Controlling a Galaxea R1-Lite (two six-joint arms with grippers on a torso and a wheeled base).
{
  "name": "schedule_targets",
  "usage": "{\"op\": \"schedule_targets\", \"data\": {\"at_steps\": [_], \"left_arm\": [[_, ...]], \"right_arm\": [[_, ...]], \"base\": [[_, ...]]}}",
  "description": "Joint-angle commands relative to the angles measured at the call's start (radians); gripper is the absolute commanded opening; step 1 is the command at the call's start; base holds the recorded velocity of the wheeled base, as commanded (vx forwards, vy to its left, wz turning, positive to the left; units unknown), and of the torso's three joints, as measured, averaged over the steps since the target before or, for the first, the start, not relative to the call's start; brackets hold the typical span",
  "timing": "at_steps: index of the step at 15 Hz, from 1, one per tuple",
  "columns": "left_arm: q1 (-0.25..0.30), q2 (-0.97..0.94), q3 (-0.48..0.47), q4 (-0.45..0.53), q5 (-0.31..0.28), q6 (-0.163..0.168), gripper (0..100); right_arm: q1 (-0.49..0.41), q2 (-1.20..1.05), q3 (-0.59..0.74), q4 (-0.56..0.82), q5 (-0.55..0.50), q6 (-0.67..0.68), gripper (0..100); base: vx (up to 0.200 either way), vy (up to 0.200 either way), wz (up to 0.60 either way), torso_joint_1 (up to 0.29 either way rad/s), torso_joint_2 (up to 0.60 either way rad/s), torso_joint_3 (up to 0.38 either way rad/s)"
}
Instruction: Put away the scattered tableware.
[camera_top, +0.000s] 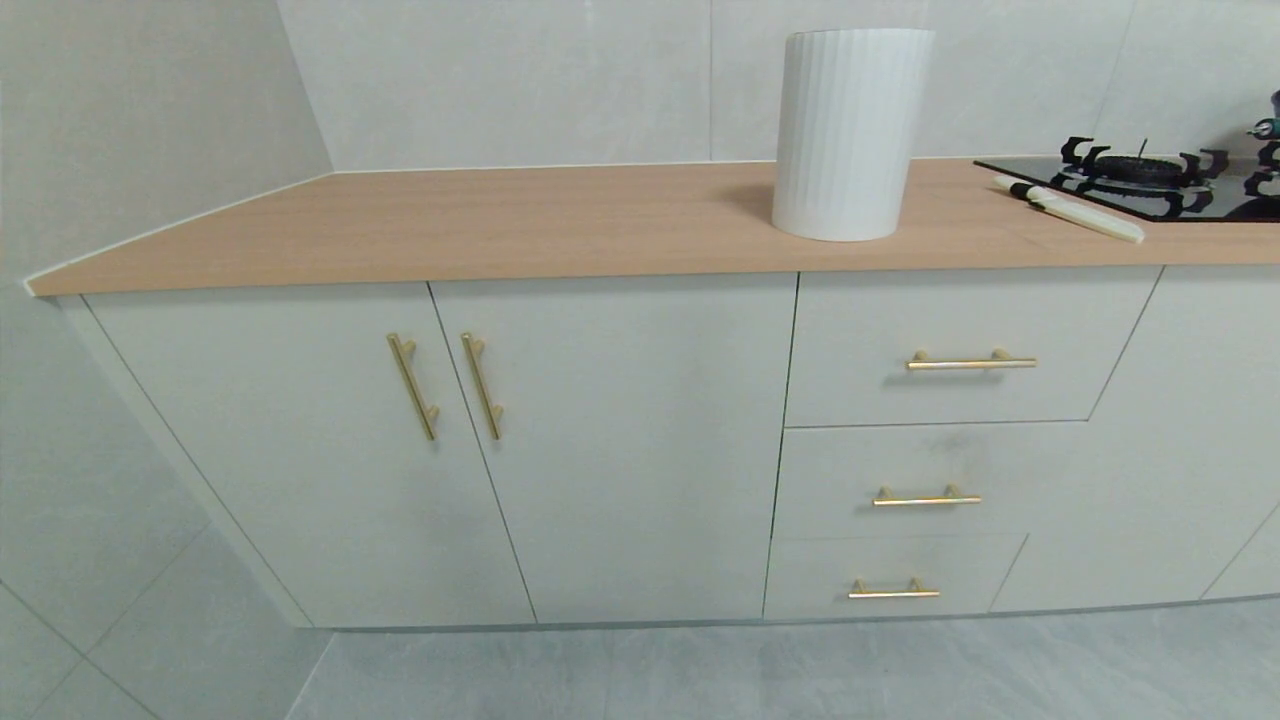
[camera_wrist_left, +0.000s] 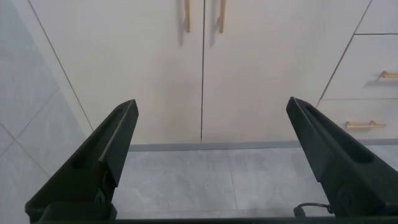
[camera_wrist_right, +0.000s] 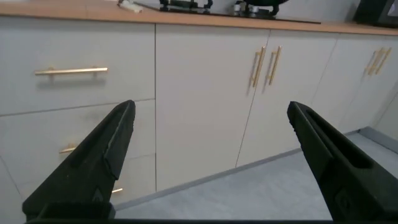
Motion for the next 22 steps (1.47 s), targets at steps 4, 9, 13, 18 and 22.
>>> {"op": "schedule_targets", "data": {"at_steps": [4, 9, 13, 18, 22], "left_arm": [[0.0, 0.0, 0.0, 0.0, 0.0, 0.0, 100], [0.0, 0.0, 0.0, 0.0, 0.0, 0.0, 100], [0.0, 0.0, 0.0, 0.0, 0.0, 0.0, 100], [0.0, 0.0, 0.0, 0.0, 0.0, 0.001, 100], [0.0, 0.0, 0.0, 0.0, -0.001, 0.001, 100]], "right_arm": [[-0.005, -0.037, 0.271, -0.116, 0.356, 0.15, 100], [-0.005, -0.037, 0.271, -0.005, 0.384, 0.152, 100], [-0.005, -0.037, 0.271, -0.004, 0.384, 0.185, 100], [-0.005, -0.037, 0.271, -0.005, 0.382, 0.192, 100], [-0.005, -0.037, 0.271, -0.004, 0.382, 0.192, 100]], "base": [[0.0, 0.0, 0.0, 0.0, 0.0, 0.0], [0.0, 0.0, 0.0, 0.0, 0.0, 0.0], [0.0, 0.0, 0.0, 0.0, 0.0, 0.0], [0.04, 0.0, 0.0, 0.0, 0.0, 0.0], [0.2, 0.0, 0.0, 0.005, 0.0, 0.004]]}}
